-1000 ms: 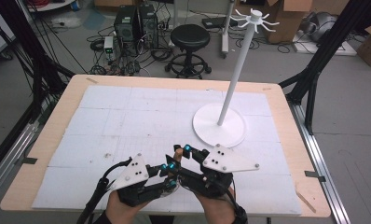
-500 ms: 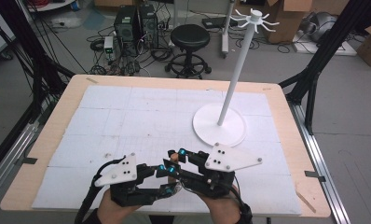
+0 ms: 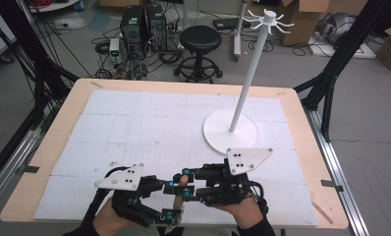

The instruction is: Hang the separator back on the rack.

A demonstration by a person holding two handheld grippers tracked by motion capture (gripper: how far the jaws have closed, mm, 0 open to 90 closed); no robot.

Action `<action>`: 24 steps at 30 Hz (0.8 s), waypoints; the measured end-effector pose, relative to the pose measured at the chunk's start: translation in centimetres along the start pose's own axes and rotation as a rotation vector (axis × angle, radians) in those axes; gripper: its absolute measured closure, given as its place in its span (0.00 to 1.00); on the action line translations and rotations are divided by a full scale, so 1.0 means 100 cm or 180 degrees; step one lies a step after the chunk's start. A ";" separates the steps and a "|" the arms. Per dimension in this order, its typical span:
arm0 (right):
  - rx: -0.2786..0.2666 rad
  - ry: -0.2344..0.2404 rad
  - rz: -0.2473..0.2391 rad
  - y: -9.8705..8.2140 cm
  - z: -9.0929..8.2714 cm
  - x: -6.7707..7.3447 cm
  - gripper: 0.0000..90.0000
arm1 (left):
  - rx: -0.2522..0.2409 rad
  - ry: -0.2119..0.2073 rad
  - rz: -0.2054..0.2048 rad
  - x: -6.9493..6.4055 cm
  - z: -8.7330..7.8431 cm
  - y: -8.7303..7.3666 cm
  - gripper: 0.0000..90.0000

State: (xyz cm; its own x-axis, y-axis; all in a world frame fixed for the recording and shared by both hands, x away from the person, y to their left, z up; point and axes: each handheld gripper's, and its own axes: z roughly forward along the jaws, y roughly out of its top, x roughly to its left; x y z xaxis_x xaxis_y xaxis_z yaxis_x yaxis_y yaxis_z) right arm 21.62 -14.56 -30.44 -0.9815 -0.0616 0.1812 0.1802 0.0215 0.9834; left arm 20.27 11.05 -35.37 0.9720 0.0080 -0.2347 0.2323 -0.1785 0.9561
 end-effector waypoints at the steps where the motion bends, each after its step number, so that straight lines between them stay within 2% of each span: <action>1: 0.0014 0.0066 -0.0011 0.000 0.002 0.001 0.80 | 0.0021 -0.0057 -0.0005 0.000 0.001 -0.001 0.48; 3: 0.0024 0.0144 -0.0029 -0.001 0.004 0.001 0.80 | 0.0056 -0.0144 0.0025 -0.002 0.004 -0.001 0.50; 4: 0.0027 0.0199 -0.0045 -0.001 0.006 0.001 0.80 | 0.0085 -0.0197 0.0053 -0.002 0.004 -0.002 0.55; 6: 0.0027 0.0217 -0.0045 -0.001 0.006 0.001 0.80 | 0.0086 -0.0245 0.0062 -0.003 0.004 -0.002 0.55; 9: 0.0038 0.0306 -0.0059 -0.001 0.005 0.001 0.80 | 0.0047 -0.0309 0.0061 -0.002 0.002 -0.002 0.61; 12: 0.0034 0.0339 -0.0058 -0.001 0.004 0.001 0.80 | 0.0031 -0.0330 0.0086 -0.002 0.001 -0.002 0.67; 13: 0.0020 0.0355 -0.0058 -0.002 0.004 0.001 0.80 | 0.0025 -0.0339 0.0101 -0.002 0.001 -0.002 0.74; 14: 0.0020 0.0355 -0.0058 -0.002 0.004 0.001 0.80 | 0.0022 -0.0342 0.0126 -0.002 0.001 -0.002 0.74; 18: 0.0003 0.0321 -0.0047 -0.003 0.003 0.000 0.80 | 0.0033 -0.0231 0.0159 -0.004 0.000 -0.002 0.76; 19: -0.0014 0.0158 0.0005 -0.002 0.003 0.001 0.73 | 0.0029 -0.0164 0.0142 -0.004 -0.001 -0.001 0.77; 20: -0.0044 0.0023 0.0041 -0.002 0.003 0.002 0.55 | 0.0047 -0.0050 0.0140 -0.004 -0.002 0.000 0.77; 21: -0.0044 0.0023 0.0041 -0.002 0.003 0.002 0.55 | 0.0052 0.0047 0.0152 -0.004 -0.003 0.000 0.77; 22: -0.0057 -0.0190 0.0105 0.000 0.004 0.004 0.44 | 0.0053 0.0154 0.0134 -0.003 -0.004 0.001 0.77; 23: -0.0041 -0.0349 0.0155 0.001 0.004 0.005 0.45 | 0.0051 0.0262 0.0114 -0.003 -0.004 0.001 0.77; 24: 0.0005 -0.0475 0.0127 0.003 0.004 0.007 0.46 | 0.0034 0.0348 0.0110 -0.004 -0.005 0.002 0.77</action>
State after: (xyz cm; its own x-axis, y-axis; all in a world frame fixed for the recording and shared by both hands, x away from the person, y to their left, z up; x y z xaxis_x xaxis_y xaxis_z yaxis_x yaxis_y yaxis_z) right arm 20.92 -14.17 -30.04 -0.9723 0.0883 0.2166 0.2193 0.0227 0.9754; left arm 19.98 11.51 -35.03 0.9775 0.1089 -0.1806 0.1988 -0.1911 0.9612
